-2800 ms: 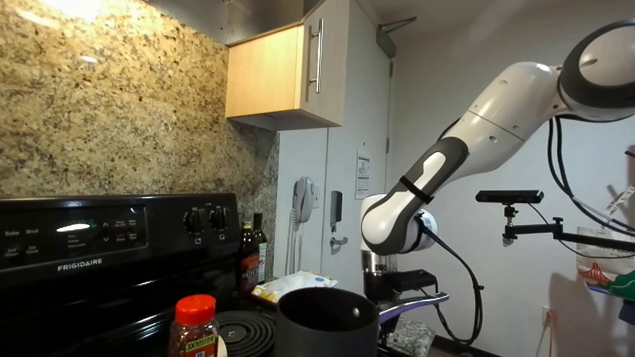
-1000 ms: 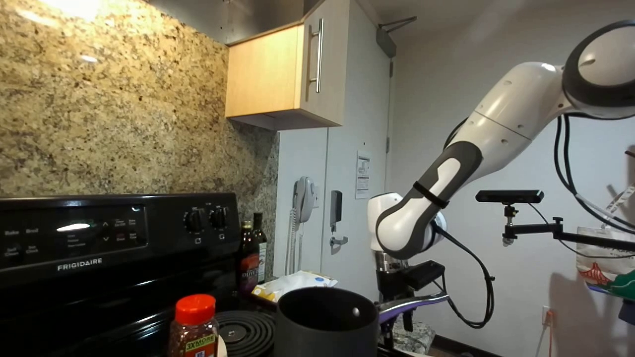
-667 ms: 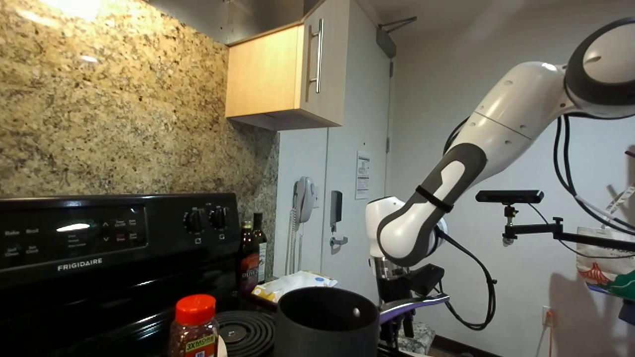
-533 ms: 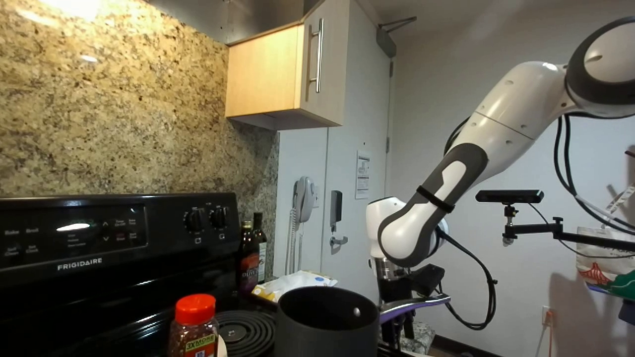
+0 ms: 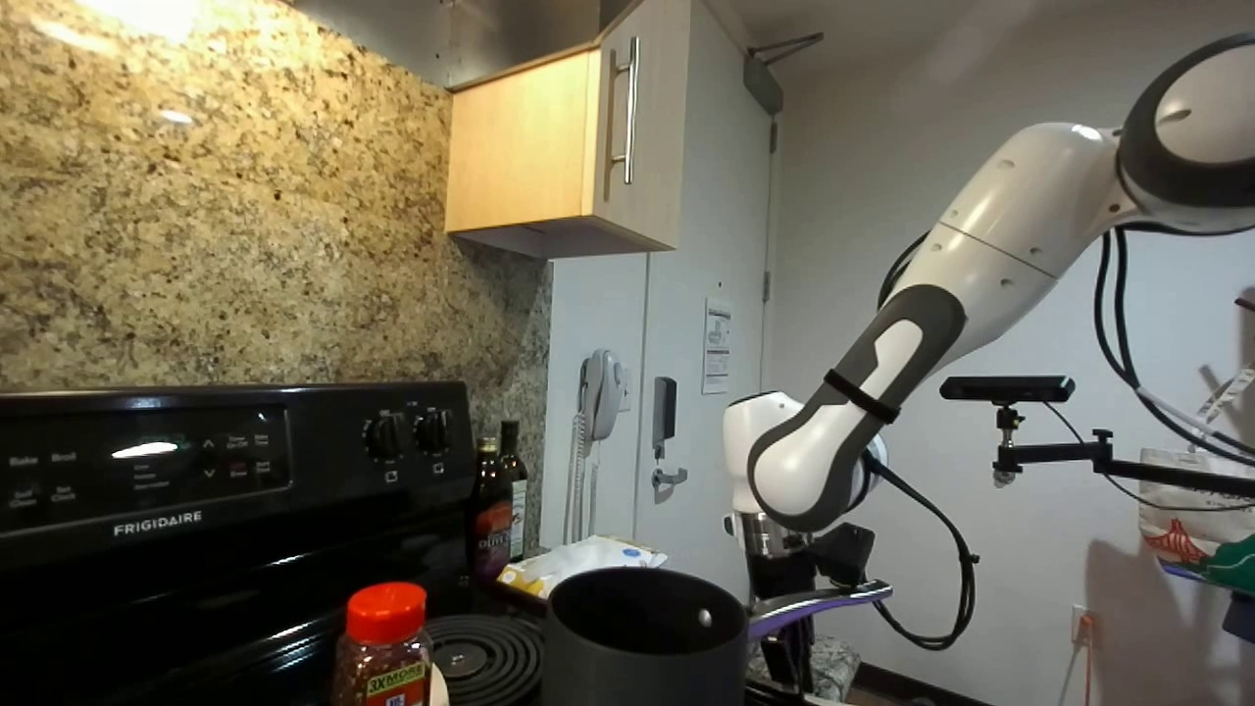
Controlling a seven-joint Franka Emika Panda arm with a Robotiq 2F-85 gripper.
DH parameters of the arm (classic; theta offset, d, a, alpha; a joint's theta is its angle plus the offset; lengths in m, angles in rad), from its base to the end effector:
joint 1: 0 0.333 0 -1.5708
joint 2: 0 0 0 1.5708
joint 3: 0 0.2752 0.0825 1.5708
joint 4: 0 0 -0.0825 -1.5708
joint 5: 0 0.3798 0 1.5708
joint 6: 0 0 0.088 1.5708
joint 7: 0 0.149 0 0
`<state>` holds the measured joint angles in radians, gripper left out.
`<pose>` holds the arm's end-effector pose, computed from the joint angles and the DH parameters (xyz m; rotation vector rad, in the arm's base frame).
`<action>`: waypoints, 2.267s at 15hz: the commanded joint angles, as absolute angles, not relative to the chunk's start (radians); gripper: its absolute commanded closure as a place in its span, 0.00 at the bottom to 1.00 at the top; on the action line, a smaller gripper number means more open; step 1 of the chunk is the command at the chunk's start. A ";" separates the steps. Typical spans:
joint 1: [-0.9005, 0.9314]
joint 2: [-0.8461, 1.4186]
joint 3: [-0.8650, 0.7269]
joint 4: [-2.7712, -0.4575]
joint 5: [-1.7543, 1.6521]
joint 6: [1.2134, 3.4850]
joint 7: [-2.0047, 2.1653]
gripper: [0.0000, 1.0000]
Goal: Uncover the pot and put the wooden spoon in it
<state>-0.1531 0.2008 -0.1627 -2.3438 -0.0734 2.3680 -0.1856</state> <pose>0.4526 -0.1554 0.1578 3.0925 -0.1126 -0.2931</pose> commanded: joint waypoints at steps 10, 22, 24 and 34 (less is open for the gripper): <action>-0.179 0.117 -0.163 -2.411 -0.072 2.409 -0.254 0.88; -0.171 0.003 -0.161 -2.399 -0.002 2.365 -0.380 0.88; -0.174 -0.035 -0.168 -2.394 -0.004 2.336 -0.360 0.88; -0.141 -0.260 -0.088 -2.183 -0.335 1.954 -0.083 0.87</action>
